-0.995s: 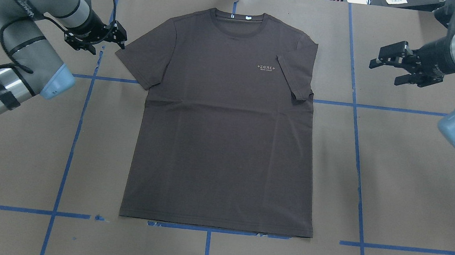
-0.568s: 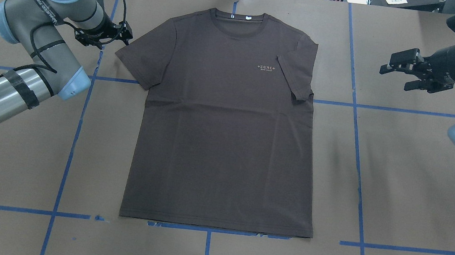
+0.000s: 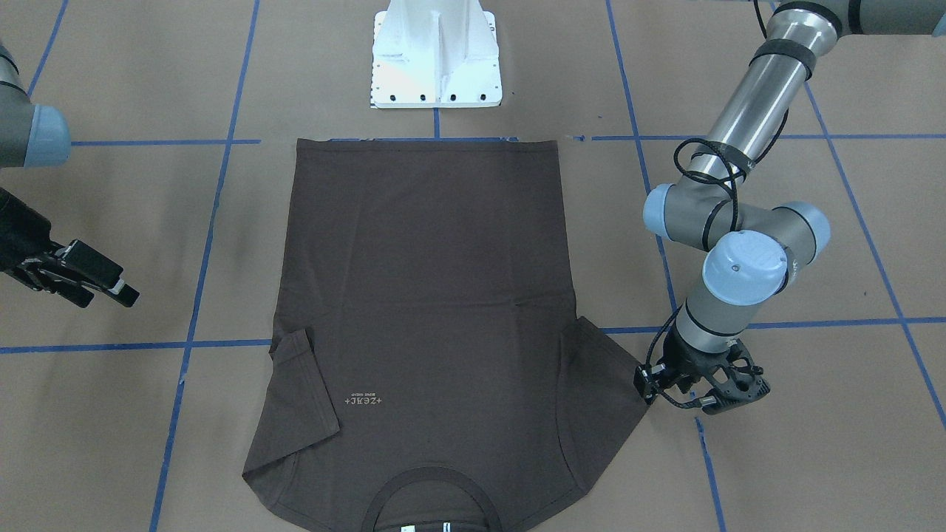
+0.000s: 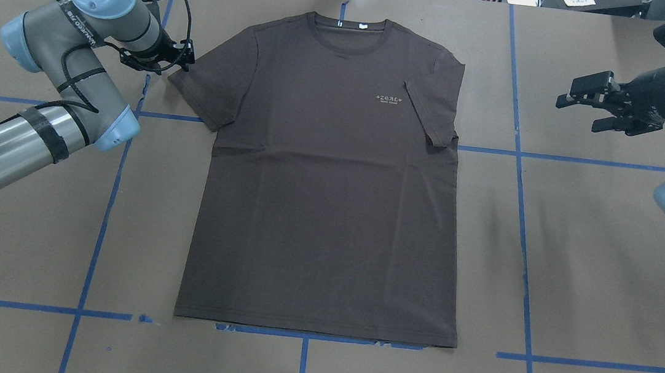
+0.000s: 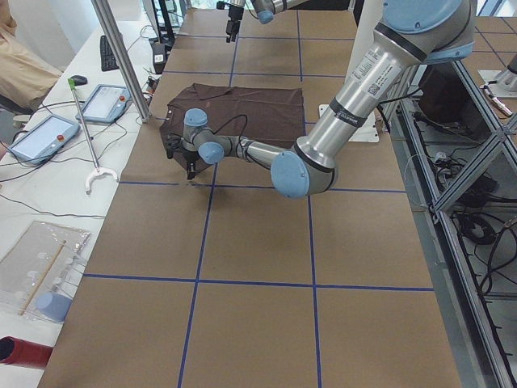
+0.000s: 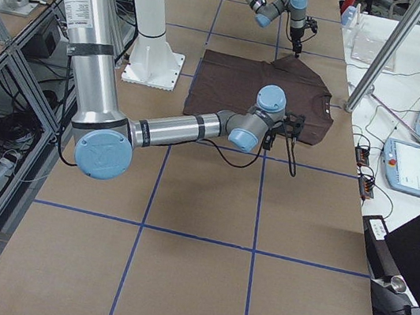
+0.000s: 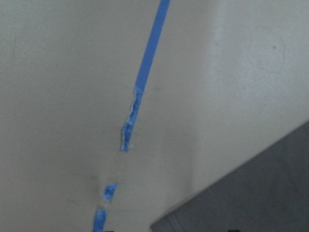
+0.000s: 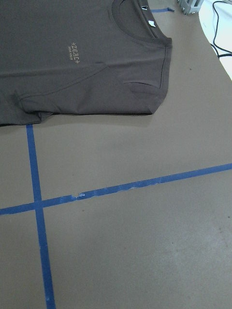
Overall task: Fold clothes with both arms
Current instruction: 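Lower the left gripper onto the sleeve nearest it and grasp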
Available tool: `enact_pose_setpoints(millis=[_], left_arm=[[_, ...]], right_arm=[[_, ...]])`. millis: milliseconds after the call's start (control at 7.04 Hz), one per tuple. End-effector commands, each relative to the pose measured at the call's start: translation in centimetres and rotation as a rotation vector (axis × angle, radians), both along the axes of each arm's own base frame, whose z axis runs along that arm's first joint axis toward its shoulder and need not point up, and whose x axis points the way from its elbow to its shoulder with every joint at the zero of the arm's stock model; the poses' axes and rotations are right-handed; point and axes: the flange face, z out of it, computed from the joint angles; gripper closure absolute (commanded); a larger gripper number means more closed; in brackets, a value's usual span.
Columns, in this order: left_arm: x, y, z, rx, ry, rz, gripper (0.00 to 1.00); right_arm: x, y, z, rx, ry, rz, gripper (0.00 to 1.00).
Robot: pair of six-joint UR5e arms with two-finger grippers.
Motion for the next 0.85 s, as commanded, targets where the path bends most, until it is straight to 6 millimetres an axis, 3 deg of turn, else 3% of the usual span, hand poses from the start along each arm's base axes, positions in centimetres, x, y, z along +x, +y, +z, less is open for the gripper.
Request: enact_pose_setpoints(millis=[0, 711], left_arm=[[0.25, 0.14, -0.72, 0.008, 0.008, 0.006, 0.41], [-0.32, 0.84, -0.54, 0.008, 0.011, 0.006, 0.44]], right_arm=[[-0.01, 0.0, -0.07, 0.0, -0.001, 0.0, 0.0], [-0.09, -0.19, -0.34, -0.001, -0.003, 0.004, 0.0]])
